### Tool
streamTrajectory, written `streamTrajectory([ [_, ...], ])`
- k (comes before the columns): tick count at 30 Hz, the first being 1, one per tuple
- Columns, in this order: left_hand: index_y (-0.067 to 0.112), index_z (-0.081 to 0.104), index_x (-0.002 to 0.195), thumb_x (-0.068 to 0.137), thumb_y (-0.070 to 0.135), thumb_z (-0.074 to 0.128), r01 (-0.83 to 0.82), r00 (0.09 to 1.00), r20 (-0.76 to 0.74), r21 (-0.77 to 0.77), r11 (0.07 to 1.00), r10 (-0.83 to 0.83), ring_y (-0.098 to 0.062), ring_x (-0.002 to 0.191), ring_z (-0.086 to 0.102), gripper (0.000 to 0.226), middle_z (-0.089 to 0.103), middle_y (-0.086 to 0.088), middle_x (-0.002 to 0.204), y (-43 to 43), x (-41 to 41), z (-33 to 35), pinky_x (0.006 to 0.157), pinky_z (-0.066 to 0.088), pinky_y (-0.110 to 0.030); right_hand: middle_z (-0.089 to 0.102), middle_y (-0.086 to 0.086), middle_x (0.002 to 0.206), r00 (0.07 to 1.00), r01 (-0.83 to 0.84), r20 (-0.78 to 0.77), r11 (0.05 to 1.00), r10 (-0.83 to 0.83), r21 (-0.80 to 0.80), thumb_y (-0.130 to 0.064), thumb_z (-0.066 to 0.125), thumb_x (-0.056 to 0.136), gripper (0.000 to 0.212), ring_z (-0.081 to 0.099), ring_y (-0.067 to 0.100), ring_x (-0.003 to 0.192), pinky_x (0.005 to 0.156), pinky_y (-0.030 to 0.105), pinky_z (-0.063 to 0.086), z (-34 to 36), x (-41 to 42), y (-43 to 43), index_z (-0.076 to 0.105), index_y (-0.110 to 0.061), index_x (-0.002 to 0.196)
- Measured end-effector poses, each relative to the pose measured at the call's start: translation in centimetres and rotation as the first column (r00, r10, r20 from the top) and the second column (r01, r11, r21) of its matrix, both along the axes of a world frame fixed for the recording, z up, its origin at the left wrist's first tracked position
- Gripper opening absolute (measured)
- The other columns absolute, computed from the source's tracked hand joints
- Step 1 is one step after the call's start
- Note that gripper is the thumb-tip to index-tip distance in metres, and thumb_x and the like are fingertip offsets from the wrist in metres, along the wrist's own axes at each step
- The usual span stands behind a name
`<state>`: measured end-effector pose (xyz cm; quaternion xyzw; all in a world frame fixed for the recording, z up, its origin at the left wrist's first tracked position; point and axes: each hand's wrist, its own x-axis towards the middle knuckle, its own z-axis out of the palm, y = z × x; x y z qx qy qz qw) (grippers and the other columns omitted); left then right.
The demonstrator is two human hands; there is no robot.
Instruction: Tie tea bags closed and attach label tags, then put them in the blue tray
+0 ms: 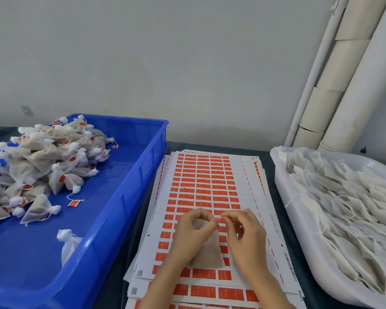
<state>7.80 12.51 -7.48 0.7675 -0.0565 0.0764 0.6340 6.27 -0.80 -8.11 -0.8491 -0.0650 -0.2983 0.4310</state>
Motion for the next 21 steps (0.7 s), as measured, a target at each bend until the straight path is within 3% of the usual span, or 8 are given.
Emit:
streamTrajectory([
  [6, 0.021, 0.069, 0.071, 0.075, 0.030, 0.059, 0.037, 0.999, 0.016, -0.080, 0.996, -0.036, -0.007, 0.081, 0.063, 0.014, 0.069, 0.007, 0.073, -0.2, -0.2, 0.3, 0.069, 0.047, -0.007, 0.059, -0.014, 0.091, 0.999, 0.047, -0.027, 0.999, -0.047, -0.003, -0.019, 0.068, 0.085, 0.011, 0.060, 0.002, 0.077, 0.067, 0.003, 0.042, 0.0, 0.0, -0.1, 0.066, -0.025, 0.094],
  [14, 0.031, 0.067, 0.065, 0.079, 0.024, 0.059, 0.134, 0.991, 0.025, -0.163, 0.977, -0.131, -0.013, 0.075, 0.068, 0.017, 0.070, 0.001, 0.071, -0.2, -0.5, 0.5, 0.070, 0.051, -0.012, 0.062, -0.006, 0.088, 0.990, 0.135, -0.036, 0.990, -0.134, 0.031, -0.016, 0.066, 0.088, 0.007, 0.059, 0.004, 0.073, 0.066, 0.007, 0.042, 0.2, 0.3, -1.1, 0.069, -0.018, 0.095],
  [18, 0.032, 0.066, 0.064, 0.078, 0.023, 0.057, 0.169, 0.985, -0.009, -0.110, 0.979, -0.171, -0.012, 0.075, 0.067, 0.018, 0.069, 0.001, 0.071, -0.5, -0.5, 0.6, 0.070, 0.052, -0.015, 0.062, -0.006, 0.088, 0.984, 0.172, -0.053, 0.984, -0.169, 0.054, -0.015, 0.066, 0.088, 0.007, 0.059, 0.006, 0.074, 0.067, 0.009, 0.041, 0.2, 0.4, -1.3, 0.068, -0.017, 0.095],
  [21, 0.033, 0.066, 0.070, 0.091, 0.027, 0.056, 0.248, 0.964, -0.072, -0.107, 0.963, -0.256, -0.007, 0.077, 0.069, 0.024, 0.072, 0.006, 0.074, -0.5, -0.9, 1.0, 0.071, 0.050, -0.012, 0.062, -0.004, 0.086, 0.979, 0.201, -0.031, 0.975, -0.199, 0.094, -0.012, 0.066, 0.088, 0.006, 0.059, 0.007, 0.072, 0.066, 0.011, 0.042, 0.2, 0.3, -1.2, 0.069, -0.015, 0.094],
])
